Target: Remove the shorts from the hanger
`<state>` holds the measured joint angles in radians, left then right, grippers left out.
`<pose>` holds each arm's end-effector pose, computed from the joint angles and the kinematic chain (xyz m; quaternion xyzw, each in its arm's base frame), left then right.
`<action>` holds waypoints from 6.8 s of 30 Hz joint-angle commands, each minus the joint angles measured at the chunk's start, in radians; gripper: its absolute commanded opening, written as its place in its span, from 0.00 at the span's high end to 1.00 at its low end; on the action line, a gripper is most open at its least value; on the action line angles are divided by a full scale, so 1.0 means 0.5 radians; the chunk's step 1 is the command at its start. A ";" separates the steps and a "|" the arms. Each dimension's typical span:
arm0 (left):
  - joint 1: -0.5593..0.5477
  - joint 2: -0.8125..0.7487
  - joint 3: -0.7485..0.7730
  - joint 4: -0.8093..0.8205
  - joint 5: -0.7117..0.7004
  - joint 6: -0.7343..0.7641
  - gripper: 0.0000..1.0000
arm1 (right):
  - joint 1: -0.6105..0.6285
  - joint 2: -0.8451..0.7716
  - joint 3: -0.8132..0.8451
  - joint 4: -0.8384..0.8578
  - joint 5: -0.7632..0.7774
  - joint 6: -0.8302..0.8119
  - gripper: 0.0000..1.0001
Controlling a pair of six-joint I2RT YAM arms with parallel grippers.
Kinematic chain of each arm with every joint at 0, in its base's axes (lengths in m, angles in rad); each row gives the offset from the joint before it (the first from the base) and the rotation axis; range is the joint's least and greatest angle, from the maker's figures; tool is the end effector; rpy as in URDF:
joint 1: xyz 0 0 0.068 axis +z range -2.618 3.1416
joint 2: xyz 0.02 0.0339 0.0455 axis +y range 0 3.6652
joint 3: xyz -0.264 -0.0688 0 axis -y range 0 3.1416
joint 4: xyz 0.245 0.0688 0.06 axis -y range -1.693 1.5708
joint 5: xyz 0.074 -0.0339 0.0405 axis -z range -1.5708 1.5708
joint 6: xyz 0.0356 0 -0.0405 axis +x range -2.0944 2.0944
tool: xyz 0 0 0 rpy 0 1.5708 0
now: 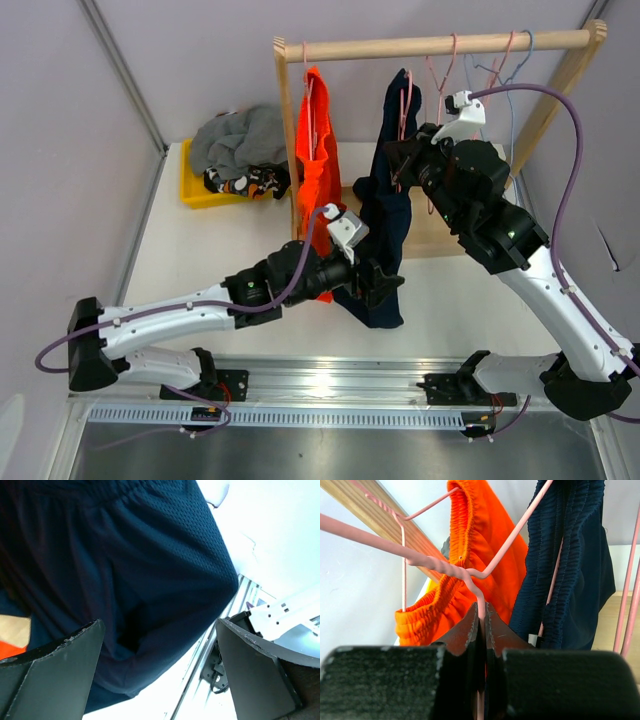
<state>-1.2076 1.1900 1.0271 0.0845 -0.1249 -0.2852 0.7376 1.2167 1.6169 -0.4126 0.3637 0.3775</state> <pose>0.1045 -0.2624 0.3695 0.2882 0.6751 -0.4264 0.5285 0.1846 0.1507 0.5105 -0.0003 0.7112 0.2565 0.6545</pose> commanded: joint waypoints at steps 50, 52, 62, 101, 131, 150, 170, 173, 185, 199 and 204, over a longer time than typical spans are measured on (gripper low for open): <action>-0.138 0.304 0.396 -0.157 -0.686 0.116 1.00 | 0.071 -0.648 -0.209 -0.641 -0.246 0.604 1.00; -0.043 0.405 0.546 -0.310 -0.695 0.193 1.00 | 0.077 -0.724 -0.215 -0.736 -0.292 0.665 1.00; 0.151 0.327 0.398 -0.565 -0.600 -0.015 1.00 | 0.080 -0.703 0.098 -0.963 -0.228 0.513 1.00; -1.770 -0.082 1.290 -3.075 -2.302 -1.416 1.00 | -0.533 0.120 0.222 -0.427 -0.703 0.144 0.56; 0.186 -0.162 1.922 -1.532 -1.556 1.498 1.00 | -0.552 -0.252 -0.377 -0.384 -0.635 0.153 0.01; 2.506 0.470 2.726 -1.909 -1.177 0.457 1.00 | -0.573 -0.255 -0.506 -0.430 -0.761 0.092 0.01; 2.522 1.148 2.912 -0.175 0.007 0.196 1.00 | -0.601 -0.123 -0.841 -0.178 -0.869 0.126 0.01; 2.510 1.237 2.885 0.128 0.093 0.049 1.00 | -0.601 -0.126 -0.923 -0.132 -0.869 0.141 0.00; 2.375 1.332 1.985 0.647 -0.005 0.141 1.00 | -0.604 -0.086 -0.942 -0.150 -0.866 0.101 0.01; 2.372 1.719 1.391 0.356 0.167 -0.181 0.87 | -0.585 -0.178 -0.936 -0.193 -0.826 0.162 0.01; 2.391 1.740 1.609 -0.015 0.231 -0.243 0.01 | -0.576 -0.273 -0.908 -0.252 -0.810 0.181 0.01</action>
<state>-0.0196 2.0857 1.7355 0.1463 -0.0536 -0.3717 0.4408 1.1320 1.1275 -0.5262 -0.0586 0.4545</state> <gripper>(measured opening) 0.921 0.993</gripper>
